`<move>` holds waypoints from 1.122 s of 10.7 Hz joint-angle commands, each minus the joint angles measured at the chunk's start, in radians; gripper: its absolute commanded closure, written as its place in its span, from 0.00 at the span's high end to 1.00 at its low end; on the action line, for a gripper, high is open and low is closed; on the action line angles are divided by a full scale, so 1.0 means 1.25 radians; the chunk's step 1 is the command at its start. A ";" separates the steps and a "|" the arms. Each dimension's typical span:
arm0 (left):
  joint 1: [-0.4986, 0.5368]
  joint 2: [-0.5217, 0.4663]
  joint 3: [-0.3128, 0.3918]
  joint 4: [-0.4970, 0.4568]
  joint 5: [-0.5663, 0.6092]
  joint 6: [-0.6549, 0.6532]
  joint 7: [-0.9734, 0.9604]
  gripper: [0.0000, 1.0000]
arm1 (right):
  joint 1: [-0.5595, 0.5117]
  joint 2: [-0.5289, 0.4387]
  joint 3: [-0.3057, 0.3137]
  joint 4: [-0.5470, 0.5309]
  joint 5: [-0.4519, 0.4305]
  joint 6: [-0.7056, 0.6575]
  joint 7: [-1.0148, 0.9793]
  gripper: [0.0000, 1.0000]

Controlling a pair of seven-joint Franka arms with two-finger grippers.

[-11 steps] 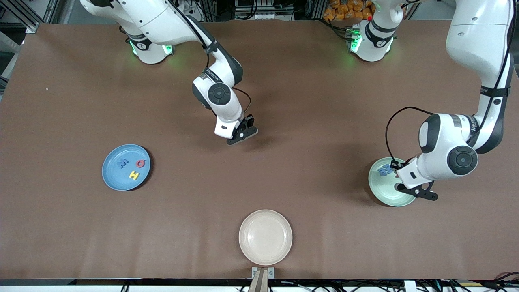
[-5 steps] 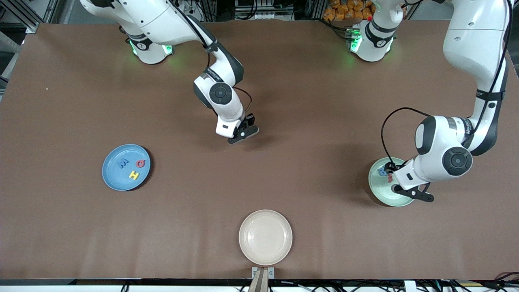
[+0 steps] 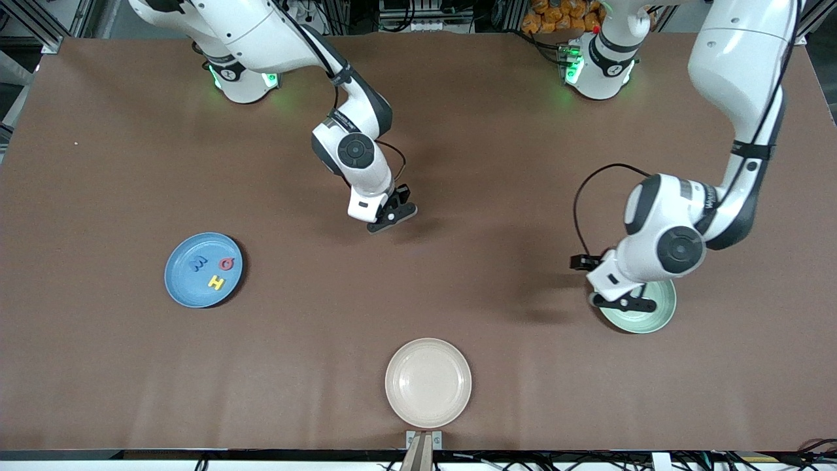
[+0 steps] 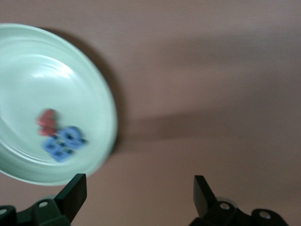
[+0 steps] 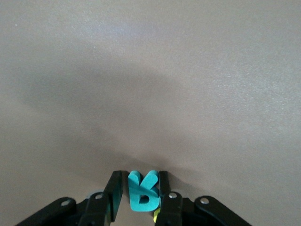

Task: Sort uppercase to blue plate, lowercase to green plate
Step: 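Carry the teal R toward the blue plate while the left gripper reaches yellow h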

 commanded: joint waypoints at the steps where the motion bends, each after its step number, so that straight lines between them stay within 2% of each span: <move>1: -0.002 -0.021 -0.044 -0.011 0.015 -0.020 -0.085 1.00 | -0.004 0.000 0.008 -0.007 -0.018 0.004 0.020 0.30; 3: -0.017 -0.030 -0.087 -0.008 0.015 -0.035 -0.157 1.00 | -0.005 0.000 0.008 -0.006 -0.018 0.004 0.018 0.24; 7: -0.072 -0.035 -0.141 -0.005 0.018 -0.034 -0.350 1.00 | -0.006 0.000 0.008 -0.006 -0.018 0.004 0.011 0.20; 10: -0.093 -0.036 -0.175 0.010 0.021 -0.023 -0.491 1.00 | -0.020 -0.010 0.008 0.005 -0.019 -0.003 -0.007 0.20; 12: -0.110 -0.037 -0.193 0.008 0.045 -0.015 -0.559 1.00 | -0.036 -0.012 0.000 0.039 -0.019 -0.053 -0.062 0.20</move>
